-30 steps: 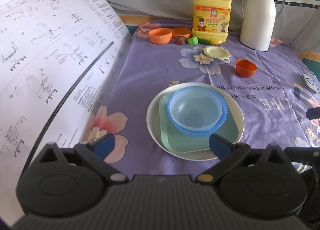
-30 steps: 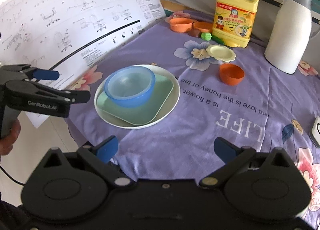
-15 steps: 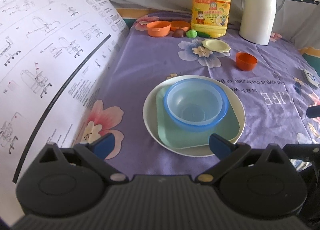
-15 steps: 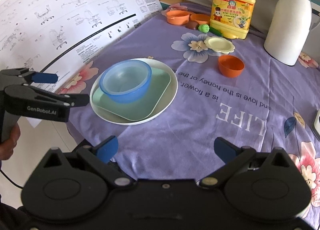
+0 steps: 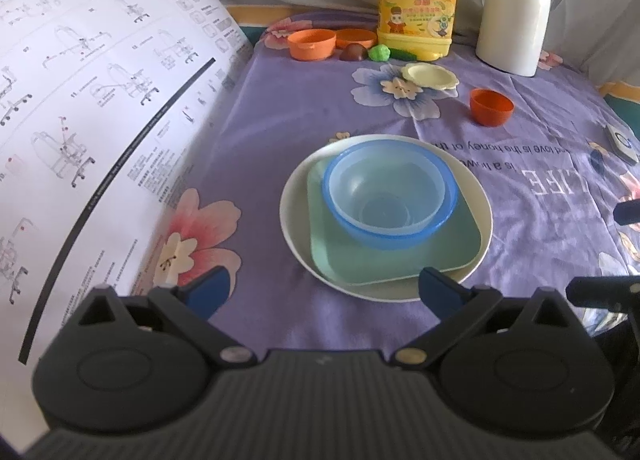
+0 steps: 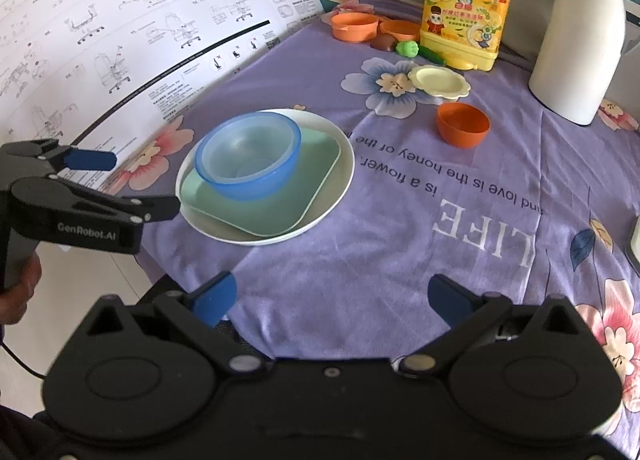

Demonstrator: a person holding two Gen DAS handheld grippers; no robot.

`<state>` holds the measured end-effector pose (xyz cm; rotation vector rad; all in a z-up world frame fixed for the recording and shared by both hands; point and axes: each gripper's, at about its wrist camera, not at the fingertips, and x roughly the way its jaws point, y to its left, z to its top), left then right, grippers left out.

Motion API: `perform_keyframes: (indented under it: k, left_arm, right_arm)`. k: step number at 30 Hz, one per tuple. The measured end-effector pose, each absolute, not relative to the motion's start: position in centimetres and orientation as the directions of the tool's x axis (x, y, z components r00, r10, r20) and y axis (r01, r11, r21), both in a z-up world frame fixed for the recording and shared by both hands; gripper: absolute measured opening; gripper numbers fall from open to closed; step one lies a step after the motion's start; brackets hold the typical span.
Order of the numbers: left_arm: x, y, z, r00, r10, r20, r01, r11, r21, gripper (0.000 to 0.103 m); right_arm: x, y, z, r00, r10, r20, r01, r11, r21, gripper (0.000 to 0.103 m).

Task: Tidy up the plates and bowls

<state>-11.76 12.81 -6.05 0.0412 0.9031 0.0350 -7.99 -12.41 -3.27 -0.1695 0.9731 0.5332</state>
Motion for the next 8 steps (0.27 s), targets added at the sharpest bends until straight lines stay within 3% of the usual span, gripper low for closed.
perform_keyframes:
  k: [8]
  left_arm:
    - [-11.89,12.85,-5.99,0.626,0.061,-0.777,-0.017,0.998,0.064,0.103]
  right_arm:
    - [-7.97,-12.4,-3.37,0.449,0.352,-0.821,-0.502,0.86,0.094,0.103]
